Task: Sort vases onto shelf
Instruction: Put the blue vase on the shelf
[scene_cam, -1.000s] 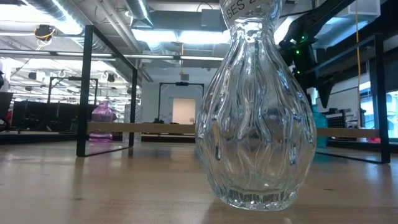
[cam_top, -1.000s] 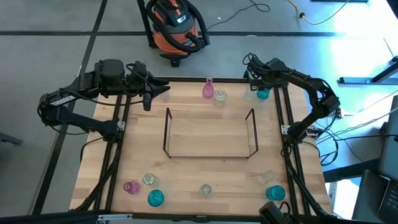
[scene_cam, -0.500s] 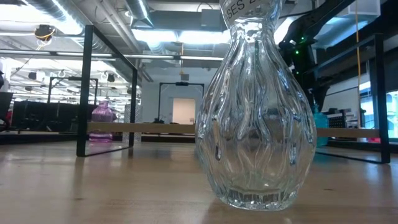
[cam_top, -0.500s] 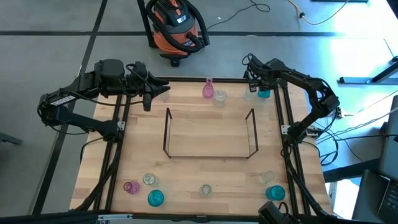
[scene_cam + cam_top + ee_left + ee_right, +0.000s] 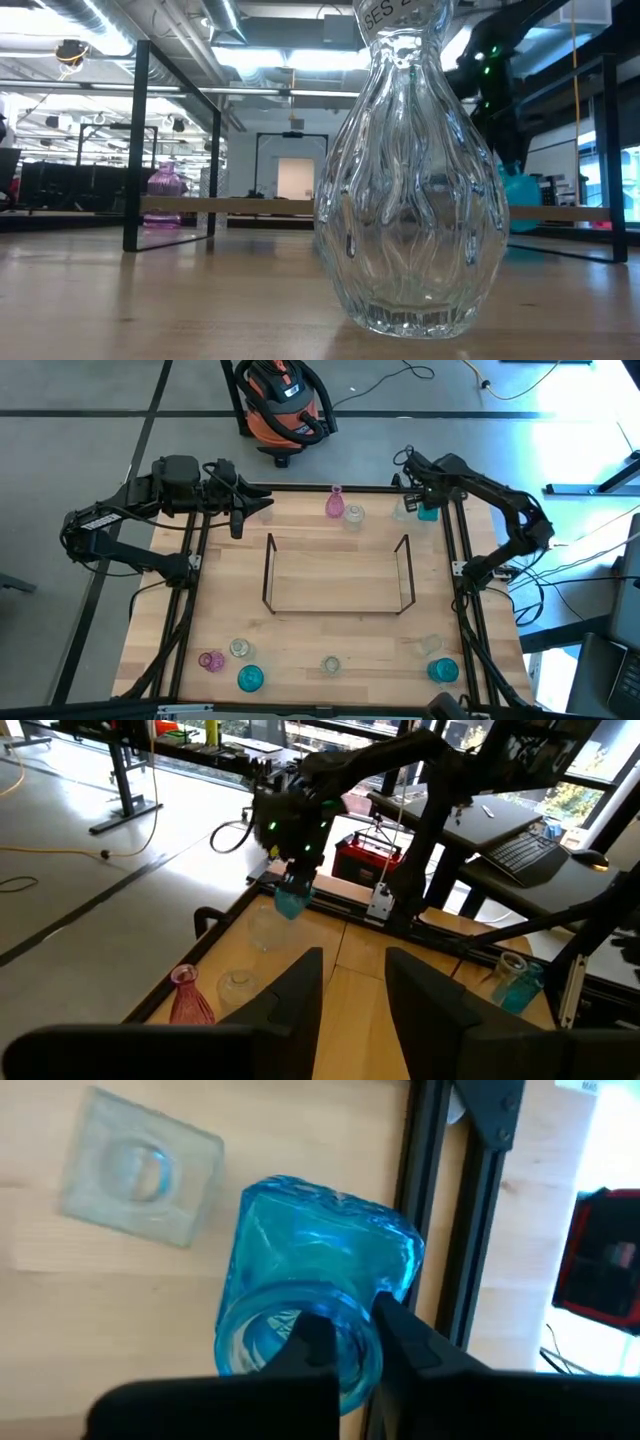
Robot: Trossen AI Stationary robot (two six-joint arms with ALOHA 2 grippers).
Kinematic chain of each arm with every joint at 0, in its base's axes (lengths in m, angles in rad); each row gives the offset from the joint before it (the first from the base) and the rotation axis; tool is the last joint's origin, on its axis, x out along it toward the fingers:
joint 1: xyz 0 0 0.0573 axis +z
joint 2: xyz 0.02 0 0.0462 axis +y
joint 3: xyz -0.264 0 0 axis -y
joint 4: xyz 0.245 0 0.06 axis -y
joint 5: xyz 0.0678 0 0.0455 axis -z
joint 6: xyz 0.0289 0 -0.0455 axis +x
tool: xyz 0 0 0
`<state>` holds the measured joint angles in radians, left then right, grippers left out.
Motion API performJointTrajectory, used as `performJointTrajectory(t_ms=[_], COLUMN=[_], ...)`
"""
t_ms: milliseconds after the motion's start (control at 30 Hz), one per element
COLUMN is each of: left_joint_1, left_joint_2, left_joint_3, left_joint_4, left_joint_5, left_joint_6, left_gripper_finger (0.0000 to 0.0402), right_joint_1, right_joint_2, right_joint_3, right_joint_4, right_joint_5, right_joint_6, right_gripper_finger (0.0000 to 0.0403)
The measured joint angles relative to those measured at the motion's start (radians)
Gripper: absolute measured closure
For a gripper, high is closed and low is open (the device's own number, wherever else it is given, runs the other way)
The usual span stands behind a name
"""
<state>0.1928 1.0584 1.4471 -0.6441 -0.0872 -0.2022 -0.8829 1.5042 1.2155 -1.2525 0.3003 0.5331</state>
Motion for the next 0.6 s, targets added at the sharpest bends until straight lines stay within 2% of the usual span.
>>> performJointTrajectory(t_ms=[133, 300, 467, 600], left_joint_1=[0.000, 0.002, 0.002, 0.002], left_joint_2=[0.000, 0.000, 0.002, 0.011], left_joint_3=[0.000, 0.000, 0.000, 0.000], left_joint_4=[0.000, 0.000, 0.001, 0.006], left_joint_5=[0.000, 0.000, -0.013, -0.023], left_joint_6=[0.003, 0.004, 0.004, 0.004], left_gripper_finger=[0.0297, 0.0297, 0.0297, 0.0297], right_joint_1=[0.000, 0.015, 0.105, 0.220], right_joint_2=[-0.089, -0.226, -0.312, -0.292], right_joint_3=[0.026, 0.097, 0.244, 0.398], right_joint_4=[-0.071, -0.058, -0.028, -0.035], right_joint_5=[-0.032, -0.174, -0.290, -0.342], right_joint_6=[-0.008, -0.020, -0.016, 0.040], right_gripper_finger=[0.0393, 0.0393, 0.0396, 0.0396])
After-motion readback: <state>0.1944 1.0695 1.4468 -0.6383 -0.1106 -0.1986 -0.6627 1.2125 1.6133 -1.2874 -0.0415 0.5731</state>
